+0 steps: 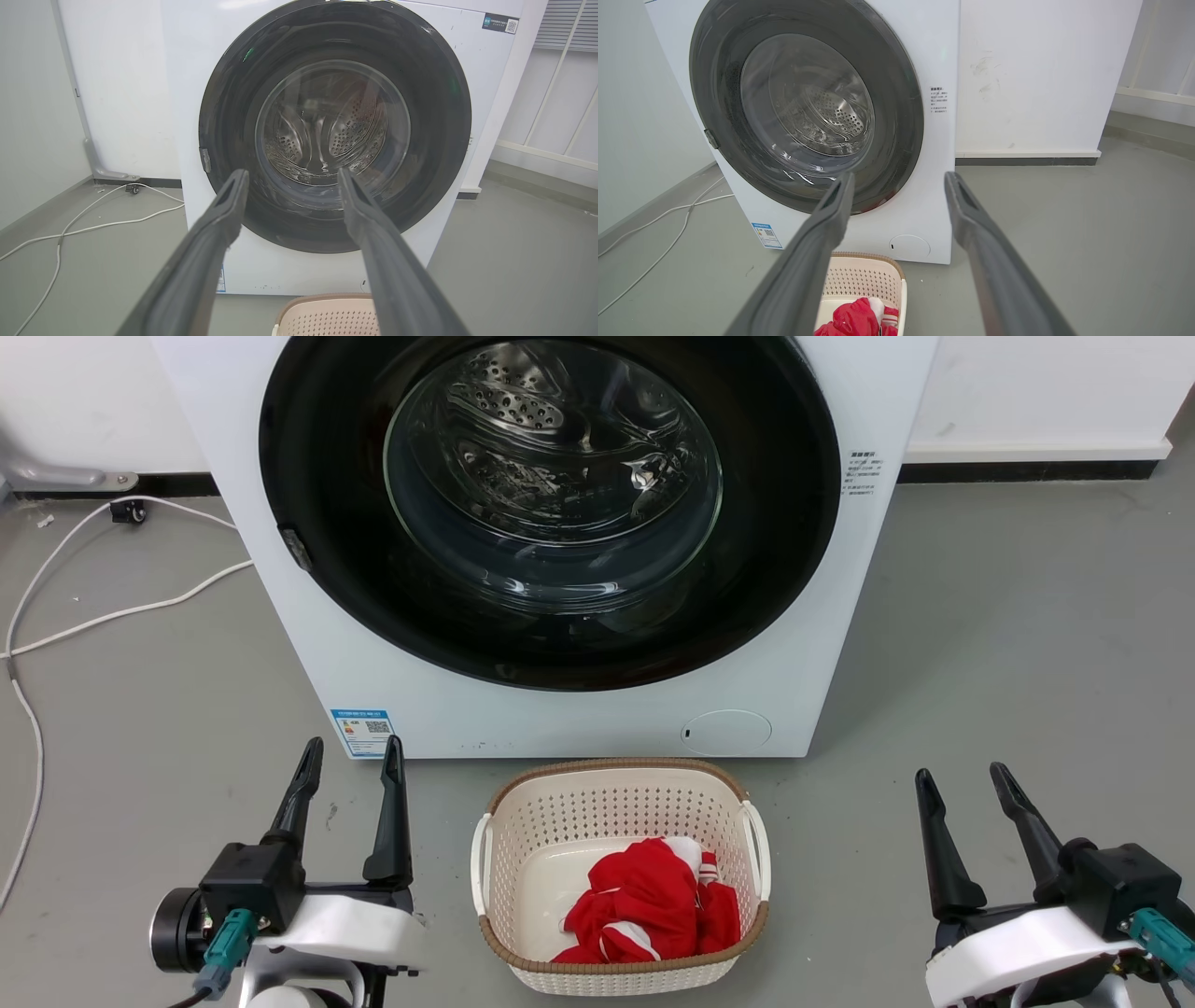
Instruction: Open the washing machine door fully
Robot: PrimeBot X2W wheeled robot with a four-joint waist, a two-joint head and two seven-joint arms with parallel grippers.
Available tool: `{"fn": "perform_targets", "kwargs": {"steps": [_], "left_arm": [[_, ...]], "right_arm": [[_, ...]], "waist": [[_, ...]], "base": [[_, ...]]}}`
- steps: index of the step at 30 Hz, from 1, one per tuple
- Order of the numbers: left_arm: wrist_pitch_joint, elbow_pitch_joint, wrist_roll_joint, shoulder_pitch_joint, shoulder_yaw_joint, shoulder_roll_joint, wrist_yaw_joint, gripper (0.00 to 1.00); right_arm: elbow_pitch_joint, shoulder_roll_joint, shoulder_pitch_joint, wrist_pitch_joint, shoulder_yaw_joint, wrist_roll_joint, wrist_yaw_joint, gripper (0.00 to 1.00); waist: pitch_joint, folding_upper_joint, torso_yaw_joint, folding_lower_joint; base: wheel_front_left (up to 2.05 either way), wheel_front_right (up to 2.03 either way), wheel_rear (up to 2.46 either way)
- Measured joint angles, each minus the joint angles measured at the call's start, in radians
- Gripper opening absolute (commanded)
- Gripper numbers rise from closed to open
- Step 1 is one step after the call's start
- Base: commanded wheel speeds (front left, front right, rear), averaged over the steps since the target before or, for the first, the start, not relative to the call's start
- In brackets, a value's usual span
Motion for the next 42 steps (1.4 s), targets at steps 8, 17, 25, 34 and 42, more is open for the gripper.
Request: {"fn": "perform_targets", "kwargs": {"steps": [8, 17, 25, 34, 42], "left_arm": [[-0.016, -0.002, 0.052, 0.002, 0.004, -0.005, 0.000, 1.00], [-0.032, -0.001, 0.107, 0.007, 0.012, -0.017, -0.006, 1.00], [-0.043, -0.002, 0.150, 0.012, 0.020, -0.027, -0.016, 1.00], [-0.045, -0.001, 0.149, 0.012, 0.031, -0.036, -0.032, 1.00], [-0.045, -0.001, 0.150, 0.017, 0.039, -0.044, -0.041, 1.00]], "right_arm": [[-0.002, 0.000, 0.001, -0.007, 0.001, -0.038, 0.000, 1.00], [-0.002, 0.000, 0.007, -0.019, -0.001, -0.078, 0.000, 1.00], [0.000, 0.000, 0.008, -0.029, -0.002, -0.113, 0.000, 1.00], [0.012, 0.000, 0.007, -0.036, -0.006, -0.106, 0.000, 1.00], [0.016, 0.000, 0.007, -0.038, -0.008, -0.096, 0.000, 1.00]], "waist": [[-0.001, 0.0000, 0.000, 0.0000], [-0.002, 0.0000, 0.003, 0.0000], [0.001, 0.0000, 0.004, 0.0000], [0.003, 0.0000, 0.006, 0.0000], [0.004, 0.0000, 0.008, 0.0000]], "base": [[0.00, 0.00, 0.00], [0.00, 0.00, 0.00], [0.00, 0.00, 0.00], [0.00, 0.00, 0.00], [0.00, 0.00, 0.00]]}}
